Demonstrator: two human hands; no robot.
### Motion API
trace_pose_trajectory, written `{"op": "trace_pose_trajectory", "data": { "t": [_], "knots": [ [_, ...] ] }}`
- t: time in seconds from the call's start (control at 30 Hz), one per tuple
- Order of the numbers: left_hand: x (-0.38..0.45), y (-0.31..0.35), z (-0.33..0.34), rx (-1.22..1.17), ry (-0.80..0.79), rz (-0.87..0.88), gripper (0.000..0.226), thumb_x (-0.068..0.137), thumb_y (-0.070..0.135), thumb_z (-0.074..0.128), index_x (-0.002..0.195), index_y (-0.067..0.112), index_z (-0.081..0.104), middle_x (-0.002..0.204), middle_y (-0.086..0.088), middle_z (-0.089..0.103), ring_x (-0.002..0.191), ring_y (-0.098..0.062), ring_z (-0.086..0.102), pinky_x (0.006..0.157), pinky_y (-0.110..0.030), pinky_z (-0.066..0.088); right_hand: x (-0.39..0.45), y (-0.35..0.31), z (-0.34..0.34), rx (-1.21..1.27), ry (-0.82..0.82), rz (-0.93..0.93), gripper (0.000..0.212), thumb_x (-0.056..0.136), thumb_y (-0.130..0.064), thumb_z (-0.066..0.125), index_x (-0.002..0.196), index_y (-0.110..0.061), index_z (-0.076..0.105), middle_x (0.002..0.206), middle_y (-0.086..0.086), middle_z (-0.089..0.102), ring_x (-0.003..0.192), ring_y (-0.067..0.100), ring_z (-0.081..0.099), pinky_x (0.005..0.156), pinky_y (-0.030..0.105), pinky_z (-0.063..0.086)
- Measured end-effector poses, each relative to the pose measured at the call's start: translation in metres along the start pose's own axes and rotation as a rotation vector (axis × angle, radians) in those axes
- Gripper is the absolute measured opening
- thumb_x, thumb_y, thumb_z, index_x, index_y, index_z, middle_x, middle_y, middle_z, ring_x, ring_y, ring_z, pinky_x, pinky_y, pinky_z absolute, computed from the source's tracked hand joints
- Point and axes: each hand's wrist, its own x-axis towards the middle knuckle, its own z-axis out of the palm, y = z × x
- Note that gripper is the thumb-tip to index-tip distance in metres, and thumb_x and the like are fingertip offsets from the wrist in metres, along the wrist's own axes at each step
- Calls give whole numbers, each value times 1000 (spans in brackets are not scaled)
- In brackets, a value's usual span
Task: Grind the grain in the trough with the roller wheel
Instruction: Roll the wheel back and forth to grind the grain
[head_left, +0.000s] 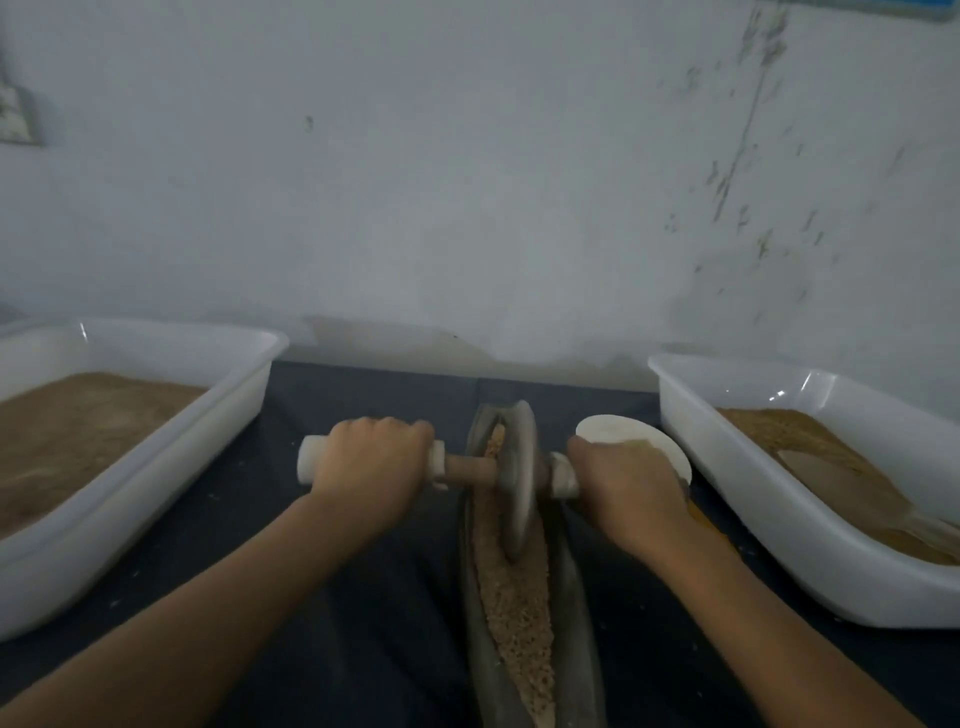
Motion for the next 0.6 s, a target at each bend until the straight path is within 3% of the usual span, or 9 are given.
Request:
{"op": "trace_pose_trajectory", "data": {
  "t": [0.1, 0.2, 0.27, 0.3, 0.37, 0.43, 0.47, 0.53, 0.6],
  "knots": [
    [14, -6, 14, -82, -75, -44, 19, 84, 41, 60, 87, 30, 44, 92, 5, 62, 81, -21, 60, 65, -33, 39, 17, -7, -4, -86, 57, -21, 22, 85, -25, 63, 87, -23, 41, 81, 1, 64, 65, 22, 59, 49, 30, 23],
    [-14, -9, 9, -148, -89, -11, 23, 84, 47, 59, 86, 35, 40, 89, 9, 60, 72, -13, 52, 64, -30, 37, -2, -14, -24, -54, 52, -74, 18, 84, -23, 64, 92, -21, 47, 87, 1, 64, 74, 22, 62, 55, 31, 34],
    [-47, -9, -7, -99, -45, 73, 32, 76, 47, 68, 85, 36, 39, 81, 11, 55, 67, -10, 52, 61, -27, 34, -29, -17, -37, -16, 14, -106, 25, 80, -31, 69, 91, -25, 48, 85, -3, 63, 74, 18, 61, 59, 30, 42],
    [-64, -10, -16, -89, 10, 155, 42, 62, 44, 78, 81, 35, 41, 72, 10, 52, 61, -10, 54, 57, -26, 33, -45, -19, -43, 5, 25, -122, 34, 69, -37, 78, 85, -27, 49, 77, -6, 61, 67, 14, 60, 53, 26, 40],
    [-92, -13, -31, -152, 211, 319, 53, 37, 32, 89, 69, 30, 47, 56, 8, 44, 43, -14, 50, 47, -25, 31, -73, -21, -57, 65, 96, -134, 56, 33, -41, 90, 68, -29, 47, 56, -8, 52, 46, 9, 51, 43, 15, 13],
    [-106, -16, -37, -192, 328, 392, 44, 48, 28, 84, 67, 27, 44, 54, 7, 39, 39, -19, 45, 42, -27, 39, -88, -20, -63, 82, 126, -131, 65, 17, -38, 89, 63, -32, 43, 48, -10, 46, 39, 7, 45, 48, 15, 3],
    [-106, -17, -37, -186, 335, 393, 39, 54, 28, 79, 67, 27, 43, 53, 6, 39, 38, -21, 45, 41, -29, 41, -90, -18, -62, 88, 89, -116, 68, 16, -38, 88, 63, -34, 39, 48, -11, 45, 38, 6, 45, 48, 15, 3],
    [-96, -11, -37, -174, 258, 337, 41, 47, 27, 84, 64, 25, 47, 50, 3, 43, 38, -22, 48, 43, -27, 37, -81, -16, -59, 56, 4, -107, 73, 27, -41, 88, 67, -36, 26, 50, -13, 43, 42, 4, 44, 47, 15, 3],
    [-73, -3, -32, -46, 93, 229, 46, 47, 31, 86, 71, 29, 46, 61, 5, 52, 51, -17, 57, 50, -29, 33, -66, -10, -37, 59, -50, -93, 60, 58, -43, 80, 70, -37, 21, 62, -14, 45, 55, 5, 46, 46, 19, 12]
  ]
}}
